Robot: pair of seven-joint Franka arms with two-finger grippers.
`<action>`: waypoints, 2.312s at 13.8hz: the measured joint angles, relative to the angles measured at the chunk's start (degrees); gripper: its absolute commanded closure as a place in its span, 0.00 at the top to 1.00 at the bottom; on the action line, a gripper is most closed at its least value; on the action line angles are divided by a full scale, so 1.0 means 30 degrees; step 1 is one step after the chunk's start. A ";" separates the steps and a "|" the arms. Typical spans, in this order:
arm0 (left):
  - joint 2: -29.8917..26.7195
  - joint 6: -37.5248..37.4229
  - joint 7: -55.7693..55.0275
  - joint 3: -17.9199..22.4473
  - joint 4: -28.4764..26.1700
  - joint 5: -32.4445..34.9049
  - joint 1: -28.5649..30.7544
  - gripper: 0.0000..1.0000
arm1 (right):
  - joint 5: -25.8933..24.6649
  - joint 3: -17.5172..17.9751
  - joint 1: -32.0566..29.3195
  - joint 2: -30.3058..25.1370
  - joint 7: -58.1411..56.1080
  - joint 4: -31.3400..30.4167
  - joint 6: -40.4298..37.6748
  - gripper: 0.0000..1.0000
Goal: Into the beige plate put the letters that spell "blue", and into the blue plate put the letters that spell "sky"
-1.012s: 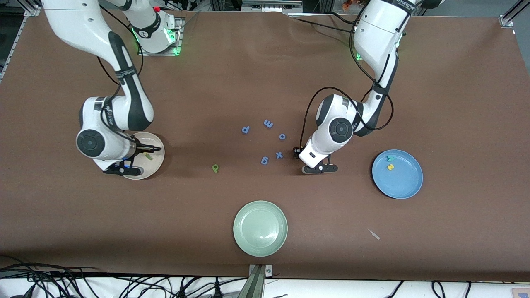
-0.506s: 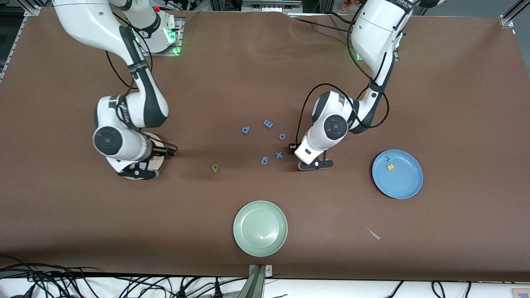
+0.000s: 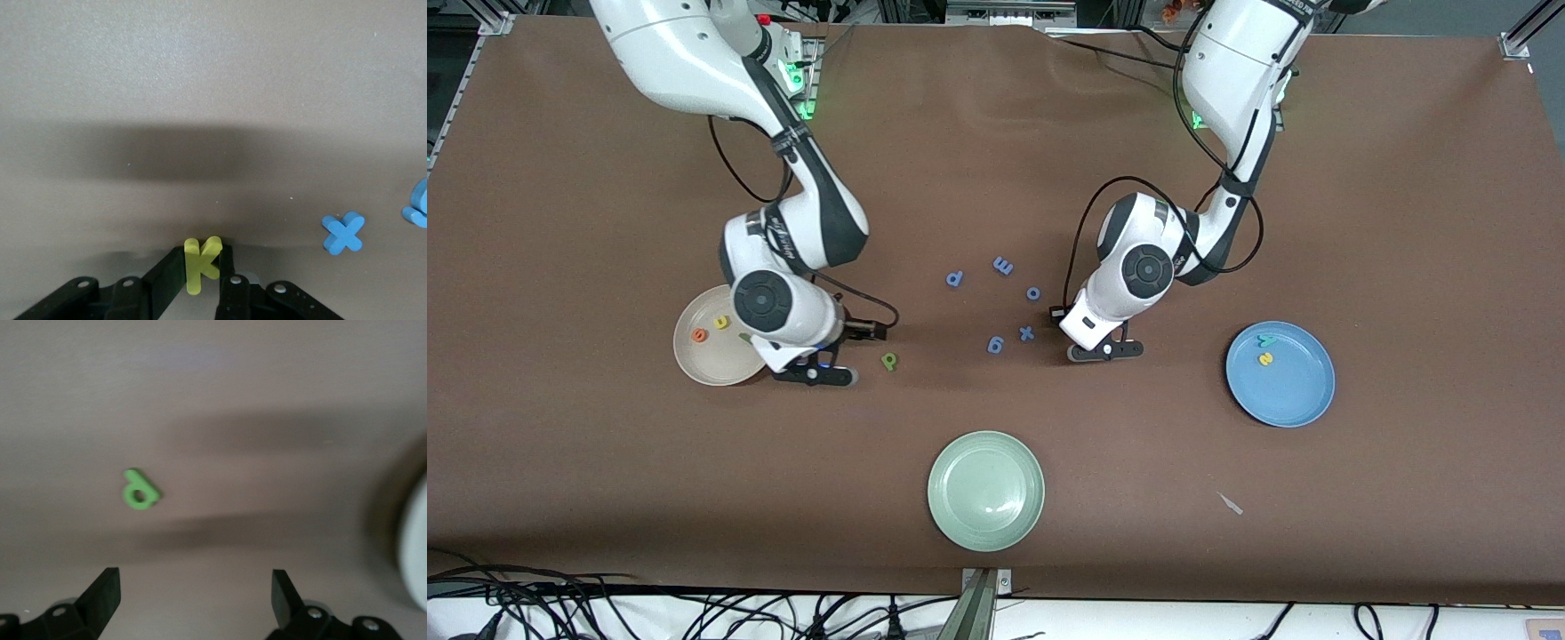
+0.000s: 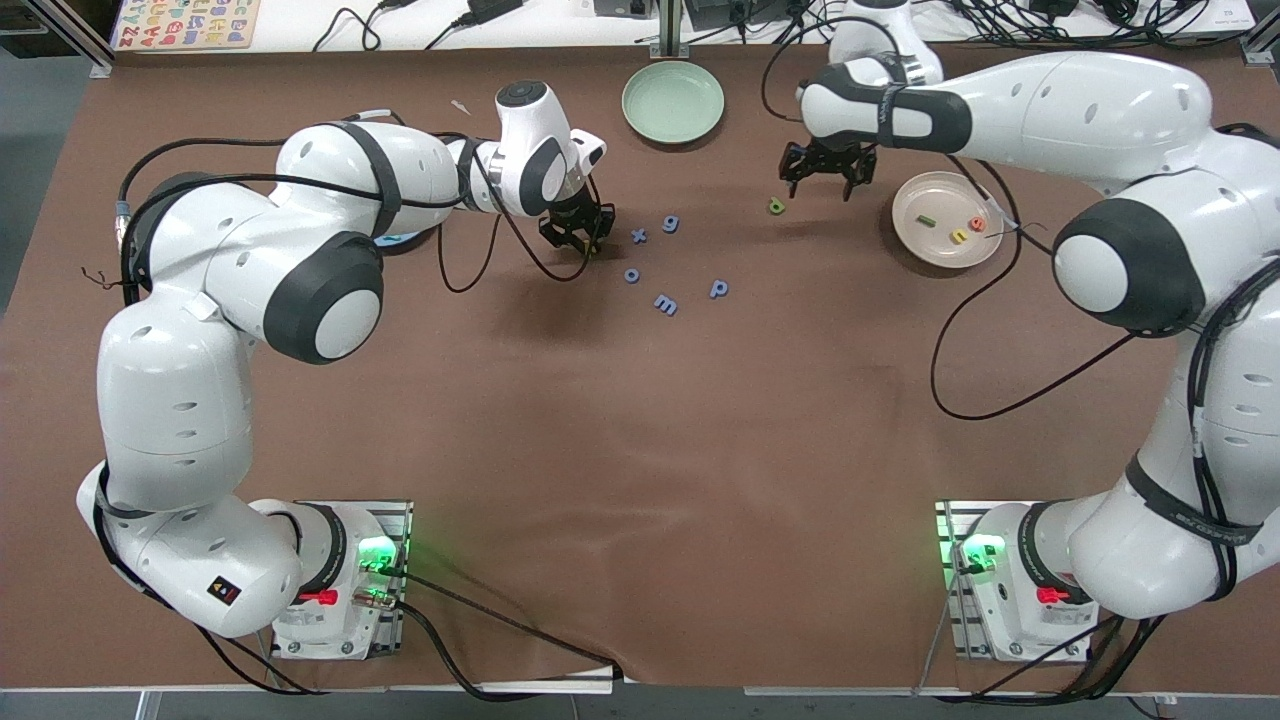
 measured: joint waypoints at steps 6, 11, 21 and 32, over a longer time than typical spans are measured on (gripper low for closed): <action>-0.1639 -0.1140 0.3047 0.0329 0.0119 0.0239 0.2577 0.01 | -0.0004 0.0105 0.0979 0.1640 0.0115 0.0728 0.1000 1.00; -0.3366 -0.3913 1.0431 0.2176 -0.1007 0.0457 0.5071 0.04 | -0.0005 0.0079 0.0955 0.2237 -0.0908 0.0888 0.2155 1.00; -0.3453 -0.3786 1.4153 0.4293 -0.1720 0.3573 0.5360 1.00 | 0.0000 0.0024 0.0864 0.2812 -0.1349 0.1502 0.2611 0.43; -0.9546 -0.4504 1.3904 0.4282 -0.3750 0.3621 0.6101 1.00 | 0.0019 -0.0016 0.0846 0.2820 -0.1115 0.1557 0.2611 0.20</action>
